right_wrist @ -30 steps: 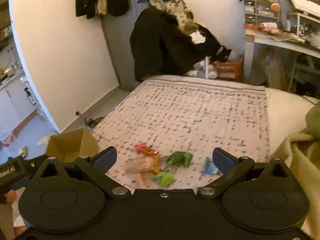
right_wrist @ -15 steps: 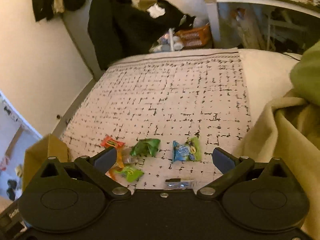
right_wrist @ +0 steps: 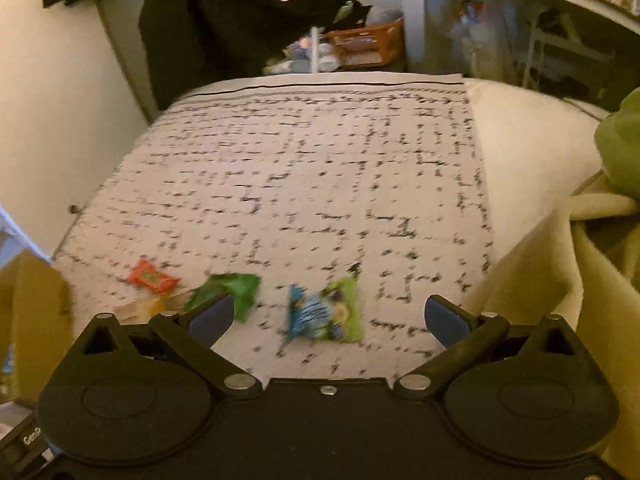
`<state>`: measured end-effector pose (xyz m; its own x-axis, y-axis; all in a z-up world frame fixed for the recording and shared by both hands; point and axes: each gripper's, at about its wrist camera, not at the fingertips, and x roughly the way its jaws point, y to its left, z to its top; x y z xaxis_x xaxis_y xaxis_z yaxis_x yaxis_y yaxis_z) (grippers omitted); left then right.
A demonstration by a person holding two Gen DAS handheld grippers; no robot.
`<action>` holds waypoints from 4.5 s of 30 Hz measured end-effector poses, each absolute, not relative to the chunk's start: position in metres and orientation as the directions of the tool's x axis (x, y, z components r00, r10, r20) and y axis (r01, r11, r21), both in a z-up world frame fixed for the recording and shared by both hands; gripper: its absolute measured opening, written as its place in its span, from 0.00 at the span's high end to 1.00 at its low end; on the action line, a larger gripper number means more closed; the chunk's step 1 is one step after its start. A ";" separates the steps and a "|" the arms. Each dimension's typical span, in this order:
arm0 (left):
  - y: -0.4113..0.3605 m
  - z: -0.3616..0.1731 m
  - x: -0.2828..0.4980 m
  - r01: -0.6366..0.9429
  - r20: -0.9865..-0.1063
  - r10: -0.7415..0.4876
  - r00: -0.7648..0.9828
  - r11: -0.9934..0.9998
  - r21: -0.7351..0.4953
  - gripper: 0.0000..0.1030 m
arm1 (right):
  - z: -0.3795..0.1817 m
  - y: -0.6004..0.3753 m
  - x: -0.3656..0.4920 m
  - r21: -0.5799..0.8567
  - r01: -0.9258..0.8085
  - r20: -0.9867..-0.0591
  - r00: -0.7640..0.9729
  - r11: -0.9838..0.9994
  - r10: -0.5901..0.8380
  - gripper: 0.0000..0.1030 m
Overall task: Organize snacks
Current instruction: 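Withdraw both grippers from the box back toward the snack pile, then grasp the pink stick pack with the left gripper while the right grasps the blue-green wrapper, then carry the pink stick pack and blue-green wrapper over the cardboard box, then open both grippers to drop the packs into the box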
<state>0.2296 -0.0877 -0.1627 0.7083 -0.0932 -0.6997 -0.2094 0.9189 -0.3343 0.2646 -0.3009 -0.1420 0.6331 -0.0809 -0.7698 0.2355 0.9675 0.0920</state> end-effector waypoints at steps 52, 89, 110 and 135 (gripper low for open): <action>-0.056 -0.121 0.201 -0.296 -0.659 0.045 0.751 0.915 -0.275 0.82 | -0.081 -0.194 0.240 0.001 -0.121 -0.624 0.776 0.993 0.095 0.62; 0.066 -0.054 0.162 -0.398 -0.574 0.205 0.793 0.887 -0.234 0.82 | -0.069 -0.065 0.220 0.159 -0.340 -0.540 0.756 0.927 0.370 0.62; 0.121 -0.080 0.204 -0.401 -0.606 0.155 0.780 0.867 -0.295 0.82 | -0.109 -0.032 0.265 0.204 -0.317 -0.571 0.730 0.926 0.375 0.62; 0.137 -0.101 0.233 -0.446 -0.655 0.151 0.740 0.839 -0.311 0.67 | -0.113 -0.014 0.288 0.317 -0.327 -0.556 0.696 0.890 0.454 0.37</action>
<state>0.2328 0.1374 -0.1015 0.7400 0.1507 -0.6555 -0.4461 0.8394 -0.3105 0.2878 -0.0140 -0.1128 0.6963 0.4541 -0.5558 -0.3275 0.8901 0.3170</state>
